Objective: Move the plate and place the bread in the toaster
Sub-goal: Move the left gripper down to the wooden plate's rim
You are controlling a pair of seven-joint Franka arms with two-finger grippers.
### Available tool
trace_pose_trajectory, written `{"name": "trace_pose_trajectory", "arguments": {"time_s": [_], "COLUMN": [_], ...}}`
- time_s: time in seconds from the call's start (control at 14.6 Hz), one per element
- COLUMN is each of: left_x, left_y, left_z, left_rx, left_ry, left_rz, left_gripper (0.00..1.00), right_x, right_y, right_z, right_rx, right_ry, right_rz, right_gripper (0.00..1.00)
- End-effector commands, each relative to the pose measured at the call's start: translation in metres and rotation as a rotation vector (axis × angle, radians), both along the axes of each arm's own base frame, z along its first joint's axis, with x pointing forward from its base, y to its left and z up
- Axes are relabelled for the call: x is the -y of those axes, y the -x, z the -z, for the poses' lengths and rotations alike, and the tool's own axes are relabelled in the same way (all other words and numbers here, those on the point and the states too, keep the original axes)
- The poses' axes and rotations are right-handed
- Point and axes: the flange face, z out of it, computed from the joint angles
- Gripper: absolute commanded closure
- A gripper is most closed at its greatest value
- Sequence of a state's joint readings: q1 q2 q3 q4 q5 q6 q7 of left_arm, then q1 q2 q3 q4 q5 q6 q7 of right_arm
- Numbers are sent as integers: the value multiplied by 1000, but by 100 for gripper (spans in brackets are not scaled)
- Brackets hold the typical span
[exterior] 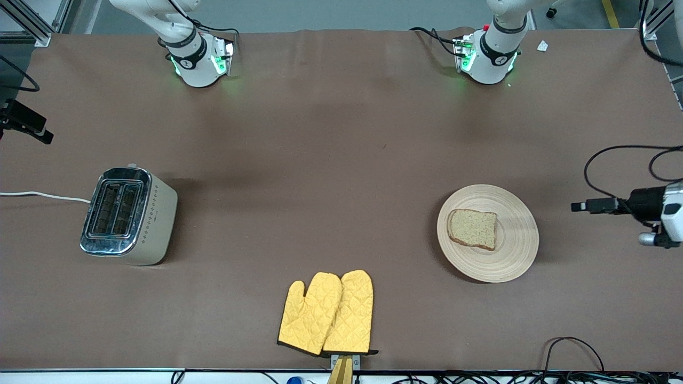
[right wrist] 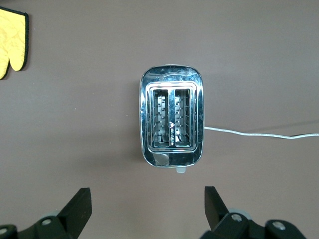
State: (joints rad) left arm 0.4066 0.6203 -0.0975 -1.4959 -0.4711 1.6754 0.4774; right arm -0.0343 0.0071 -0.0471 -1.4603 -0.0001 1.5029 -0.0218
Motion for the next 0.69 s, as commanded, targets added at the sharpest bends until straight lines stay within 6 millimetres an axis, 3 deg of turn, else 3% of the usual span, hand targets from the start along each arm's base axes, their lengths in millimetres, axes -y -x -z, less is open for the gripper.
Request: {"name": "trace_pose_trajectory", "arguments": {"time_s": [0.0, 0.34, 0.62], "left_x": [-2, 13, 17], "left_y": [-14, -17, -16], "left_z": [51, 98, 114], "left_rx": [50, 75, 65], "left_ry": [110, 177, 202], "left_rz": [26, 28, 19], "left_gripper": [0, 0, 0], "right_x": [-1, -2, -1], "right_y": [1, 0, 1], "right_z": [-1, -1, 0], "right_rx": [-4, -4, -5], "right_ry": [10, 10, 10], "right_rz": [12, 11, 12], "right_gripper": [0, 0, 0]}}
